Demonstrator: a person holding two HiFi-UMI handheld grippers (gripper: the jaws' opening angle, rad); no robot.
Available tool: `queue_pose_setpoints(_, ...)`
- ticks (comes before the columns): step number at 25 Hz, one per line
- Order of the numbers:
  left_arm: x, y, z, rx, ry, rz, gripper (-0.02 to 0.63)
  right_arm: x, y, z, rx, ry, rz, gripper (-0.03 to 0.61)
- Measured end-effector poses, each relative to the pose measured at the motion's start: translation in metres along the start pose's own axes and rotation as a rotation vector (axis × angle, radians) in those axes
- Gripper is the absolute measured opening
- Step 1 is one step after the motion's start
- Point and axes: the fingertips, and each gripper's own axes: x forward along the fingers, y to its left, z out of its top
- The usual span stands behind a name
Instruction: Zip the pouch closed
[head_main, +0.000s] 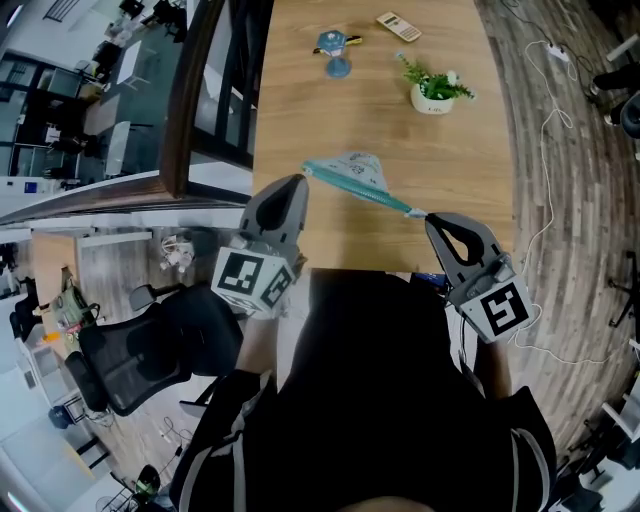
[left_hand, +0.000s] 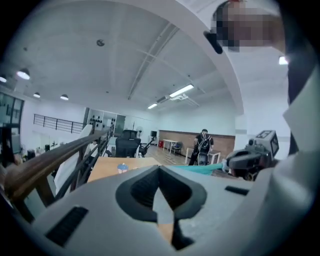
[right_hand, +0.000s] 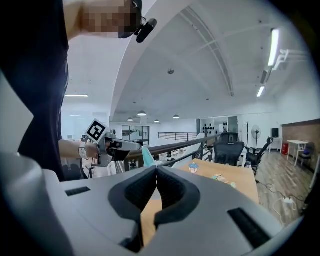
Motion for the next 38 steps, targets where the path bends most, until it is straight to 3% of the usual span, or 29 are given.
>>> queue_pose_setpoints(7,-0.006,0.012,-0.003,0.005,0.003,0.045,0.002,0.002,0.006,-0.003,0.0,0.012,0.006,0.015)
queue_pose_setpoints(12,-0.029,0.051,0.003,-0.022,-0.031,0.174,0.003,-0.016,-0.038,-0.006,0.057,-0.014,-0.152,0.015)
queue_pose_setpoints(15,-0.039,0.057,0.009,-0.01,-0.054,0.21,0.002,-0.025,-0.059,-0.007,0.071,-0.024,-0.251,0.015)
queue_pose_setpoints(18,-0.042,0.06,0.01,-0.016,-0.067,0.238,0.002,-0.026,-0.064,-0.004,0.083,-0.041,-0.278,0.015)
queue_pose_setpoints(27,-0.045,0.06,0.011,-0.02,-0.074,0.223,0.002,-0.026,-0.061,0.01,0.076,-0.1,-0.264,0.015)
queue_pose_setpoints(30,-0.045,0.058,0.013,-0.005,-0.08,0.234,0.003,-0.028,-0.065,0.005,0.068,-0.075,-0.282,0.015)
queue_pose_setpoints(35,-0.047,0.052,0.019,0.056,-0.09,0.236,0.003,-0.027,-0.068,0.003,0.051,-0.061,-0.319,0.015)
queue_pose_setpoints(38,-0.048,0.047,0.029,0.124,-0.1,0.267,0.003,-0.025,-0.076,0.006,-0.023,-0.043,-0.401,0.015)
